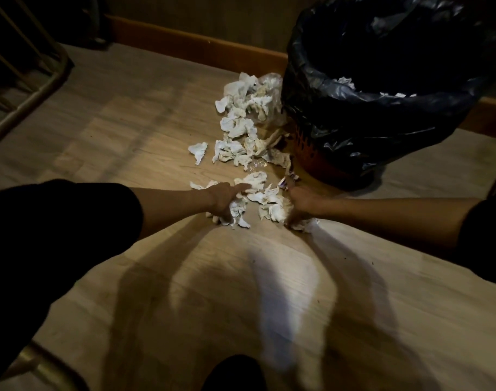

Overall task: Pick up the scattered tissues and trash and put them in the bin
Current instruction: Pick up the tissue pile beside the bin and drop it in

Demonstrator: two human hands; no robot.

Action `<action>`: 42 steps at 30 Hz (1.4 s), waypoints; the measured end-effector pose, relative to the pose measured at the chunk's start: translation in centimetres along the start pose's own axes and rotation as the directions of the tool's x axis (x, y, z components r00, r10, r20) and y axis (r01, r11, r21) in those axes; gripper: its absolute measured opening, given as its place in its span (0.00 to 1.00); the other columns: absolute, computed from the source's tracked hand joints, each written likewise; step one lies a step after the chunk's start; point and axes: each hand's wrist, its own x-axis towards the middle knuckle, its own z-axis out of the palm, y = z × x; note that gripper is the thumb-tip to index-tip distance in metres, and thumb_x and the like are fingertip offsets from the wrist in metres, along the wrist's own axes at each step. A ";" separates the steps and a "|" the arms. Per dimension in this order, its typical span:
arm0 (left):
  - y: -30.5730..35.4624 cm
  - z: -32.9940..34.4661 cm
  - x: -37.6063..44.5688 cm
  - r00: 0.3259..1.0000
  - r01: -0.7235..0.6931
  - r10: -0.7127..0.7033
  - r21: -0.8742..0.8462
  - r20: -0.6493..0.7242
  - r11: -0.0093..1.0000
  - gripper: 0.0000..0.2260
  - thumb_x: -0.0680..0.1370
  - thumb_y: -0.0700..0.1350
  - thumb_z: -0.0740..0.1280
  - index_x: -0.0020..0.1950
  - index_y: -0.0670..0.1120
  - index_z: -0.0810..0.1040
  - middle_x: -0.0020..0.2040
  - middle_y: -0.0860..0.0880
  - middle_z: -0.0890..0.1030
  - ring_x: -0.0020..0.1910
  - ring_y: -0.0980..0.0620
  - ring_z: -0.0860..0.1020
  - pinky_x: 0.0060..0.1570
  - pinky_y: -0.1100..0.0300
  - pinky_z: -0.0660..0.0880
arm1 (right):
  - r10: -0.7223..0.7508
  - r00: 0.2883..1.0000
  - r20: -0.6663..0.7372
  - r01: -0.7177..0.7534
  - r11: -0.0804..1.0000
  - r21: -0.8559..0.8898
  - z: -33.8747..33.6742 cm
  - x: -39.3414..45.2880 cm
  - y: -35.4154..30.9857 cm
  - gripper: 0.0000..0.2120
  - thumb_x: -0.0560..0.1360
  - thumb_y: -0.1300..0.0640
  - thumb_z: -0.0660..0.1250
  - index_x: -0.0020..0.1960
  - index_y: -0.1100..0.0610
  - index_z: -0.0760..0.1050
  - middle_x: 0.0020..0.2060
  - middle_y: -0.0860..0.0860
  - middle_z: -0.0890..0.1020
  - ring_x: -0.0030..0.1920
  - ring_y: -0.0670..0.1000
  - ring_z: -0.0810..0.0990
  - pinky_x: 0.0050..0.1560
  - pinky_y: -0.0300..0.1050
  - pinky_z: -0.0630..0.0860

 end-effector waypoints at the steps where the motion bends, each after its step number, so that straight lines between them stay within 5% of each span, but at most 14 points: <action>1: -0.1 0.0 0.0 1.000 0.011 -0.012 0.020 0.009 1.000 0.50 0.65 0.45 0.80 0.79 0.57 0.55 0.60 0.39 0.77 0.51 0.39 0.81 0.50 0.48 0.80 | -0.003 1.000 0.002 0.003 1.000 0.008 0.1 0.6 0.7 0.57 0.62 0.54 0.83 0.80 0.59 0.51 0.66 0.61 0.74 0.56 0.57 0.78 0.49 0.46 0.79; 3: -0.2 0.3 -0.3 0.999 0.007 -0.006 0.036 -0.038 0.999 0.44 0.66 0.47 0.80 0.77 0.53 0.61 0.62 0.39 0.75 0.57 0.39 0.78 0.54 0.51 0.77 | -0.031 0.999 0.012 0.031 0.999 0.005 0.1 0.4 0.9 0.47 0.61 0.52 0.84 0.73 0.59 0.64 0.63 0.58 0.77 0.54 0.55 0.78 0.51 0.46 0.79; 6: -1.0 1.1 -1.4 0.989 -0.011 0.013 0.016 -0.145 1.000 0.34 0.67 0.50 0.80 0.69 0.46 0.71 0.58 0.39 0.77 0.58 0.39 0.76 0.49 0.56 0.71 | -0.079 0.996 -0.037 0.078 0.997 -0.012 0.4 0.2 1.1 0.42 0.62 0.54 0.82 0.71 0.56 0.69 0.65 0.57 0.77 0.62 0.58 0.77 0.55 0.45 0.78; 10: -2.0 1.4 -3.4 0.985 0.024 -0.027 -0.023 -0.171 0.999 0.26 0.66 0.50 0.80 0.59 0.43 0.77 0.53 0.41 0.82 0.52 0.41 0.79 0.40 0.59 0.65 | -0.135 0.990 -0.027 0.133 0.990 -0.054 0.6 -0.2 1.1 0.27 0.65 0.60 0.77 0.63 0.57 0.76 0.59 0.57 0.80 0.57 0.58 0.78 0.50 0.46 0.79; 13: -2.3 1.3 -4.6 0.983 0.071 -0.074 -0.024 -0.168 0.997 0.28 0.65 0.52 0.80 0.61 0.45 0.77 0.54 0.44 0.82 0.53 0.43 0.80 0.41 0.61 0.66 | -0.155 0.988 0.020 0.156 0.982 -0.110 0.5 -0.8 0.8 0.26 0.67 0.60 0.77 0.63 0.57 0.78 0.59 0.55 0.80 0.60 0.57 0.78 0.46 0.41 0.71; 21: -1.7 -0.7 -7.8 0.961 0.056 -0.083 -0.112 -0.262 0.992 0.28 0.66 0.52 0.80 0.61 0.43 0.78 0.52 0.42 0.83 0.51 0.41 0.80 0.41 0.60 0.66 | -0.254 0.966 0.050 0.259 0.947 -0.189 -3.4 -4.5 0.3 0.23 0.70 0.55 0.75 0.64 0.54 0.78 0.56 0.54 0.81 0.57 0.56 0.79 0.49 0.44 0.74; 26: 0.6 -3.8 -9.8 0.919 0.023 -0.121 -0.255 -0.375 0.967 0.26 0.64 0.55 0.81 0.59 0.48 0.79 0.49 0.49 0.82 0.48 0.50 0.79 0.44 0.61 0.70 | -0.291 0.943 -0.160 0.294 0.956 -0.007 -8.1 -8.4 -0.1 0.12 0.68 0.57 0.78 0.48 0.53 0.79 0.41 0.51 0.79 0.45 0.51 0.78 0.39 0.41 0.72; 33: 5.8 -10.4 -13.7 0.814 -0.203 -0.133 -0.491 -0.566 0.847 0.20 0.66 0.56 0.79 0.55 0.54 0.80 0.47 0.57 0.85 0.45 0.60 0.82 0.43 0.64 0.76 | -0.250 0.884 -0.394 0.346 0.918 0.195 -15.4 -13.9 0.2 0.17 0.68 0.54 0.80 0.55 0.54 0.82 0.44 0.47 0.83 0.45 0.47 0.81 0.46 0.40 0.77; 39: 10.0 -18.0 -15.5 0.637 -0.452 -0.172 -0.545 -0.751 0.706 0.21 0.69 0.46 0.78 0.60 0.46 0.79 0.51 0.51 0.84 0.49 0.56 0.83 0.46 0.61 0.80 | -0.147 0.814 -0.562 0.438 0.792 0.427 -22.2 -17.3 1.6 0.16 0.67 0.55 0.81 0.53 0.54 0.82 0.48 0.54 0.86 0.50 0.54 0.85 0.50 0.53 0.84; 42: 12.8 -21.5 -15.5 0.617 -0.551 -0.135 -0.548 -0.775 0.629 0.24 0.69 0.43 0.78 0.63 0.45 0.77 0.54 0.48 0.84 0.51 0.53 0.84 0.47 0.59 0.82 | -0.060 0.792 -0.607 0.469 0.697 0.543 -25.3 -18.7 2.9 0.23 0.69 0.59 0.79 0.62 0.60 0.79 0.53 0.55 0.84 0.52 0.53 0.86 0.49 0.49 0.84</action>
